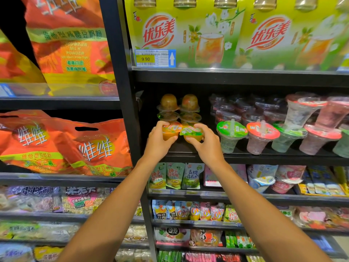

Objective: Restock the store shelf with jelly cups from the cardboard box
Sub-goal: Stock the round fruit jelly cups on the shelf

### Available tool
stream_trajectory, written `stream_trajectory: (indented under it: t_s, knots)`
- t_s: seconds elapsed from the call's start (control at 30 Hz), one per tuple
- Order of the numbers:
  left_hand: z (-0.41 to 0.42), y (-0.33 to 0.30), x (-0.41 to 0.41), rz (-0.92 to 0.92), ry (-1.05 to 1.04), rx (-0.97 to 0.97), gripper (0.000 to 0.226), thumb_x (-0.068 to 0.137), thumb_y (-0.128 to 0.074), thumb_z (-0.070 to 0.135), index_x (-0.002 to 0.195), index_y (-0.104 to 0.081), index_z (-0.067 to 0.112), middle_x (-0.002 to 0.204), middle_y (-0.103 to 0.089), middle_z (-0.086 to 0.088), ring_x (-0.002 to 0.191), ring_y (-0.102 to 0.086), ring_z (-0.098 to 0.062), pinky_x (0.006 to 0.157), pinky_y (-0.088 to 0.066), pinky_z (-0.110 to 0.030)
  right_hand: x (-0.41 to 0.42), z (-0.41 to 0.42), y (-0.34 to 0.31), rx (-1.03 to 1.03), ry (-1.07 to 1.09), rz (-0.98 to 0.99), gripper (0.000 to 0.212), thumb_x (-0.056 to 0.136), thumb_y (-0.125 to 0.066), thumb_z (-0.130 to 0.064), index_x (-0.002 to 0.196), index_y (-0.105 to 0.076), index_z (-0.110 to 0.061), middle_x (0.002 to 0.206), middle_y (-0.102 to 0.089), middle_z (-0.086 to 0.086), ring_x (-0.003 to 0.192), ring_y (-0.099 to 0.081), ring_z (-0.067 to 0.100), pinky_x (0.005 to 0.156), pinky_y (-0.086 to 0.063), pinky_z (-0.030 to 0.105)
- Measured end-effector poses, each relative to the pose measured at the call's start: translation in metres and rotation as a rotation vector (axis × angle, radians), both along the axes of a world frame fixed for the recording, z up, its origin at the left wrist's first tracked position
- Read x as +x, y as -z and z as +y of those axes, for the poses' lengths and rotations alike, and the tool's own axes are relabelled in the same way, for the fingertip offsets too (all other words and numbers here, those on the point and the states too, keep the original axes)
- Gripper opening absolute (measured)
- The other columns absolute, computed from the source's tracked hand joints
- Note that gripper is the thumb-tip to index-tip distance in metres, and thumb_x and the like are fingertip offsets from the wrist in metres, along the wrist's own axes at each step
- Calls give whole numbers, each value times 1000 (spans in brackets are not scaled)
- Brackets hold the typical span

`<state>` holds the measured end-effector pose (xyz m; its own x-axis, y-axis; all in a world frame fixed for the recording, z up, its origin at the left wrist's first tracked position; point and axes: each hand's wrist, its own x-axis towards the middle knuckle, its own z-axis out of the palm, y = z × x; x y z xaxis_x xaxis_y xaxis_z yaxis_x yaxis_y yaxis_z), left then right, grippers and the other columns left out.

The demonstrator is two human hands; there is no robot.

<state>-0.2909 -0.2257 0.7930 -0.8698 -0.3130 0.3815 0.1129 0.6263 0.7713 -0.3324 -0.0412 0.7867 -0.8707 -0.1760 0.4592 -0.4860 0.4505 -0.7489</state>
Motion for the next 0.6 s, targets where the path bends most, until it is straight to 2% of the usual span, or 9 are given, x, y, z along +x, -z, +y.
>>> stream_trajectory:
  t_s: [0.43,0.6]
  knots:
    - [-8,4,-2,-27,15,-6,47,87,-76,33,124,-47,38,125,-56,-1,113,-55,-21,96,-51,-47,-2,-2,4,-4,10,13,55,87,-78,-36,137,-55,-25,132,-60,-2,118,-56,13,99,-52,34]
    - [-9,-1,-2,-39,31,-13,49,88,-76,32,127,-47,32,128,-55,-4,114,-55,-22,95,-51,-43,1,-4,0,10,10,15,55,88,-78,-33,136,-55,-22,132,-59,-1,114,-53,9,93,-45,25]
